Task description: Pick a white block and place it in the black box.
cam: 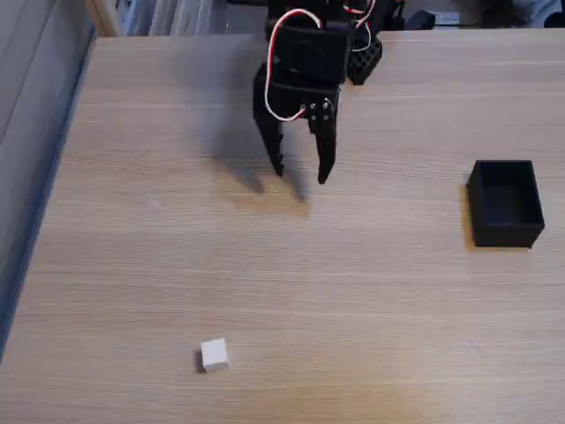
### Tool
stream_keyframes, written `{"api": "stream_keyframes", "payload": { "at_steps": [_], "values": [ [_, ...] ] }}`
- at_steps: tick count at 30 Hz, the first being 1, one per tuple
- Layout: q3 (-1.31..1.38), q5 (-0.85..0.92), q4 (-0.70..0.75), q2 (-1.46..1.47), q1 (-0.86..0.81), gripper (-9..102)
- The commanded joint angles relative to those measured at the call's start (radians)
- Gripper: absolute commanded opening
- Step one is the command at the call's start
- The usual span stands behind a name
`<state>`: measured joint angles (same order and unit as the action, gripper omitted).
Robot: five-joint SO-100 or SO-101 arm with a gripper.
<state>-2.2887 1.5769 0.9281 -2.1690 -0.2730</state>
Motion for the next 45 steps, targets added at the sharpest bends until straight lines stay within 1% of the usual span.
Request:
{"api": "stream_keyframes", "payload": {
  "at_steps": [1, 6, 11, 22, 45],
  "values": [
    [0.097, 0.009, -0.061, 0.104, -0.025, 27],
    [0.166, -0.006, -0.175, 0.235, -0.054, 28],
    [0.247, -0.061, -0.275, 0.353, -0.077, 28],
    [0.485, -0.074, -0.304, 0.584, -0.097, 28],
    [0.816, -0.052, -0.367, 0.913, -0.101, 28]
  ]
}}
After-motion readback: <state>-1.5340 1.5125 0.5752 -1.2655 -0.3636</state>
